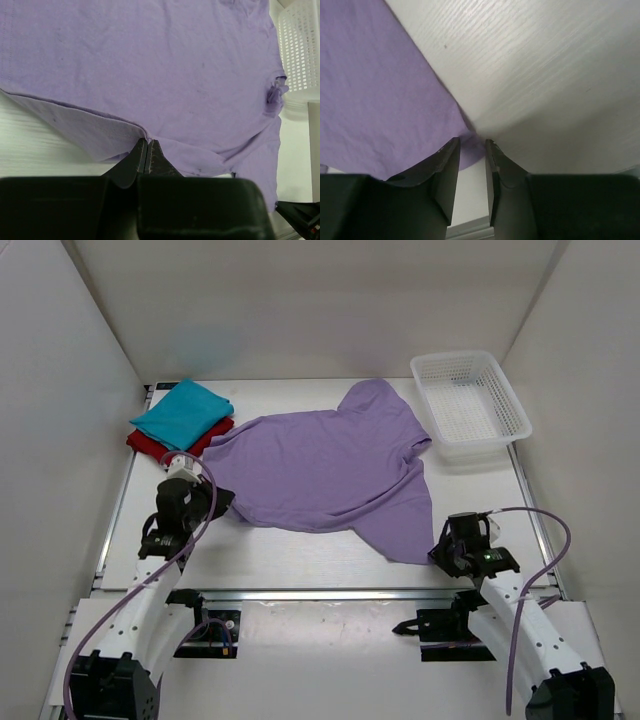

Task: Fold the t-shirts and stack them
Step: Grap the side of the flattened tshirt closest away from the robot with both arms

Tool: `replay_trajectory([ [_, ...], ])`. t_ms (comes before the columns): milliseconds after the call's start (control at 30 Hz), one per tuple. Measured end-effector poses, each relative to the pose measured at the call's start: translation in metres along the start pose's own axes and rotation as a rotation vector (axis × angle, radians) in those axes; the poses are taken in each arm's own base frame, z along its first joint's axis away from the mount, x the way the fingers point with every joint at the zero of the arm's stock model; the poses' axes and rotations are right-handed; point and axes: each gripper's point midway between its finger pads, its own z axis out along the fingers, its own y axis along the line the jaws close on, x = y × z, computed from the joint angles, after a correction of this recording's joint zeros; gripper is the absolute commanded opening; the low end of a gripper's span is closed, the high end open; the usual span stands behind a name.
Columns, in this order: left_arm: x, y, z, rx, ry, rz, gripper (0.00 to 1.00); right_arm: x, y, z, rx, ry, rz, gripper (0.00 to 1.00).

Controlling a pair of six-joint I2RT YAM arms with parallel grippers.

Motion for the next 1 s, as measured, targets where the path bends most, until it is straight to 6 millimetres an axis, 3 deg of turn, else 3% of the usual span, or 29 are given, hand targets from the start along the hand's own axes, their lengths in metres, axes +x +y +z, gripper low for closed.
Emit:
replay_trajectory([
  [300,-0.001,-0.005,-0.001,0.017,-0.008,0.005,0.0,-0.001,0.0,0.001,-0.013,0.005,0.038,0.35],
  [567,0.0,-0.004,0.0,0.021,-0.013,-0.007,0.0,0.0,0.001,0.003,-0.013,0.026,0.047,0.18],
  [667,0.0,-0.004,0.0,0.021,-0.014,-0.007,0.0,-0.002,0.001,0.006,-0.029,0.028,0.074,0.03],
  [867,0.0,-0.003,0.0,0.018,-0.016,-0.008,0.0,-0.002,0.005,0.006,-0.068,0.039,0.09,0.0],
  [1000,-0.001,-0.003,0.0,0.017,-0.017,-0.008,0.0,-0.008,0.01,-0.007,-0.083,0.027,0.062,0.0],
])
